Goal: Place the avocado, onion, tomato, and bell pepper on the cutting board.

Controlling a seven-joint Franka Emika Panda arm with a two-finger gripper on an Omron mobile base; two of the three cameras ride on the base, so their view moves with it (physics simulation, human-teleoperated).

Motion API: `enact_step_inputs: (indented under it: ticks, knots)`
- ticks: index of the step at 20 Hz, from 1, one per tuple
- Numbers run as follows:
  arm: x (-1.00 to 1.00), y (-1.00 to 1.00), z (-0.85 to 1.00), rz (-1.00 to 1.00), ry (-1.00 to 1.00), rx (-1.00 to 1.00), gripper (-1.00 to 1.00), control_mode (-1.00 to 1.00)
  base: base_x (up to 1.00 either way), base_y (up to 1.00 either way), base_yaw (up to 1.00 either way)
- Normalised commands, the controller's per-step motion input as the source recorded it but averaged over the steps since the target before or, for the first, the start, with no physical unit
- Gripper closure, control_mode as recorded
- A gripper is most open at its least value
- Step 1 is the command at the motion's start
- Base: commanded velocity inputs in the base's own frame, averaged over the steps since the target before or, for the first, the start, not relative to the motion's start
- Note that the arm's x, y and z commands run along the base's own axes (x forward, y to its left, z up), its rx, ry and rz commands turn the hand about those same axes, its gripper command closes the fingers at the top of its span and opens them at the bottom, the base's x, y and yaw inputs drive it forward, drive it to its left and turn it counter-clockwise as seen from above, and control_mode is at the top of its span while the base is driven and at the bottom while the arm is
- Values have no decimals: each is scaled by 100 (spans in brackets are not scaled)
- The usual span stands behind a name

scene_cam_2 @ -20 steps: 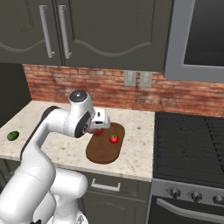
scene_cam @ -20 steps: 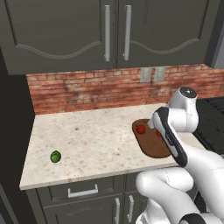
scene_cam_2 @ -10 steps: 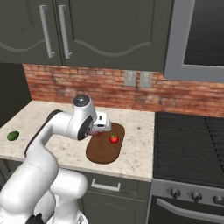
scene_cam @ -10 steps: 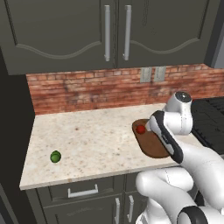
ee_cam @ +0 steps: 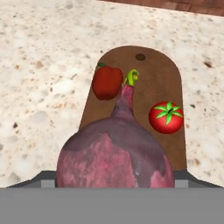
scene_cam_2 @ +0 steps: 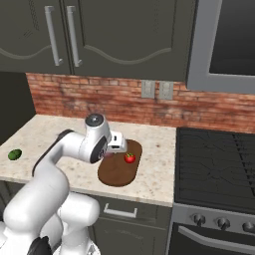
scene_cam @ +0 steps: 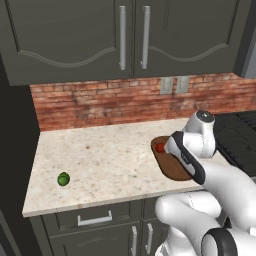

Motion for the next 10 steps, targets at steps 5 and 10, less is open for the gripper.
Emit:
enact_step_inputs:
  ticks: [5,10]
  knots:
    - [17,0,-25,0,1,0,100,-100,0,0,0]
    - [11,0,-21,0,0,0,100,-100,0,0,0]
